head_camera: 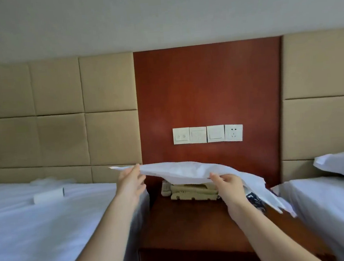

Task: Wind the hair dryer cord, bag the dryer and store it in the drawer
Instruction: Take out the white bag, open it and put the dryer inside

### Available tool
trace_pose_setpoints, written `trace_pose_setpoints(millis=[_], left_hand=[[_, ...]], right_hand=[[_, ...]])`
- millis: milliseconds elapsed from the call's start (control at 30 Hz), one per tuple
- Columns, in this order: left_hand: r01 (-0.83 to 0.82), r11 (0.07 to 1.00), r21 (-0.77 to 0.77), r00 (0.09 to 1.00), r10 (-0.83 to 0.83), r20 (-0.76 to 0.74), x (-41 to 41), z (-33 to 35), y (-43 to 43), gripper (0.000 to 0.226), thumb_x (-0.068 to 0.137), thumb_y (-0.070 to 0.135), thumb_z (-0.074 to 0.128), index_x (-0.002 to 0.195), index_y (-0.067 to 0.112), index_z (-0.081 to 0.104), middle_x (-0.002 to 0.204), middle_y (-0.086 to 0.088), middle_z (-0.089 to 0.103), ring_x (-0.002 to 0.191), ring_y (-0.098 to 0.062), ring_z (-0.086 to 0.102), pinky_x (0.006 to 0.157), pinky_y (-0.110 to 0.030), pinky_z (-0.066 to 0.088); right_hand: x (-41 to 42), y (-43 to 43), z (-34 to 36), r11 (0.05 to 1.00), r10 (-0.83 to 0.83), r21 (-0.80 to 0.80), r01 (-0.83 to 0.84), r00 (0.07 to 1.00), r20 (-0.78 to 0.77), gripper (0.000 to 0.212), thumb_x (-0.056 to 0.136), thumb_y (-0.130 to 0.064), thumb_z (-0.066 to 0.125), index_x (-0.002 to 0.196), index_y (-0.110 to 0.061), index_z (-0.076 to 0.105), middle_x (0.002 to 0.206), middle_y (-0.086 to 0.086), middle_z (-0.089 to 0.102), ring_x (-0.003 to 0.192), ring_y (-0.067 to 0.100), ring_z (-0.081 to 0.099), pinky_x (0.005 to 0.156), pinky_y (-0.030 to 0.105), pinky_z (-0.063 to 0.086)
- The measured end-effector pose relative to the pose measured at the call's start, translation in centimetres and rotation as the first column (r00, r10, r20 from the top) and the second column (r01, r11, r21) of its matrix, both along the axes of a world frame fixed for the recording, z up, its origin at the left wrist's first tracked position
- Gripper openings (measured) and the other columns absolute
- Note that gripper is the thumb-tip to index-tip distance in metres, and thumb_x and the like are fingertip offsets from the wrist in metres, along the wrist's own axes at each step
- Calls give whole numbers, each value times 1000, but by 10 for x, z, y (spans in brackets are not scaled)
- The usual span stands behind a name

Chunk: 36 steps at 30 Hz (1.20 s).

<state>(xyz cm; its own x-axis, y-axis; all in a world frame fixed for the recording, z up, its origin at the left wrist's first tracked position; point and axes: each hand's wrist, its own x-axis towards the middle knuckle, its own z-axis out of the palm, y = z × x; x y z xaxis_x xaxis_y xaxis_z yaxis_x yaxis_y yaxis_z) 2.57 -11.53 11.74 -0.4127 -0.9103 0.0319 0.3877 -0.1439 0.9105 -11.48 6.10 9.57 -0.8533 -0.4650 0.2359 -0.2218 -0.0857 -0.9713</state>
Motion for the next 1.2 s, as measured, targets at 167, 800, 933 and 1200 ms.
trace_pose_setpoints(millis=[167, 800, 933, 1200], left_hand=[[213, 966, 146, 968, -229, 102, -23, -64, 8, 53, 96, 25, 54, 143, 19, 32, 148, -17, 36, 128, -34, 47, 95, -46, 40], [-118, 993, 31, 965, 107, 241, -39, -128, 9, 25, 96, 9, 47, 119, 5, 54, 115, -13, 61, 99, -28, 62, 69, -33, 50], [-148, 988, 35, 941, 130, 312, -27, -132, 4, 25, 94, 9, 49, 118, 1, 51, 115, -16, 59, 105, -31, 61, 70, -34, 51], [-111, 982, 154, 925, 45, 377, 0, -129, -12, 7, 91, -1, 48, 96, 3, 49, 93, -12, 61, 75, -19, 60, 88, -38, 49]], right_hand=[[-4, -32, -70, 989, 125, 26, -143, 928, 350, 14, 86, -26, 63, 78, -16, 69, 111, 6, 65, 112, 20, 57, 107, 38, 39], [-22, 39, -121, 934, 338, -280, -223, 806, 486, 23, 90, -13, 55, 112, -21, 58, 102, 1, 73, 98, 23, 67, 83, 34, 49], [-33, 61, -115, 965, 259, -152, -212, 843, 472, 25, 91, 0, 49, 113, -4, 60, 97, 9, 71, 86, 23, 67, 70, 28, 53], [-37, 65, -116, 952, 298, -103, -287, 803, 517, 24, 92, -8, 54, 115, -2, 55, 88, 10, 59, 81, 23, 60, 61, 22, 56]])
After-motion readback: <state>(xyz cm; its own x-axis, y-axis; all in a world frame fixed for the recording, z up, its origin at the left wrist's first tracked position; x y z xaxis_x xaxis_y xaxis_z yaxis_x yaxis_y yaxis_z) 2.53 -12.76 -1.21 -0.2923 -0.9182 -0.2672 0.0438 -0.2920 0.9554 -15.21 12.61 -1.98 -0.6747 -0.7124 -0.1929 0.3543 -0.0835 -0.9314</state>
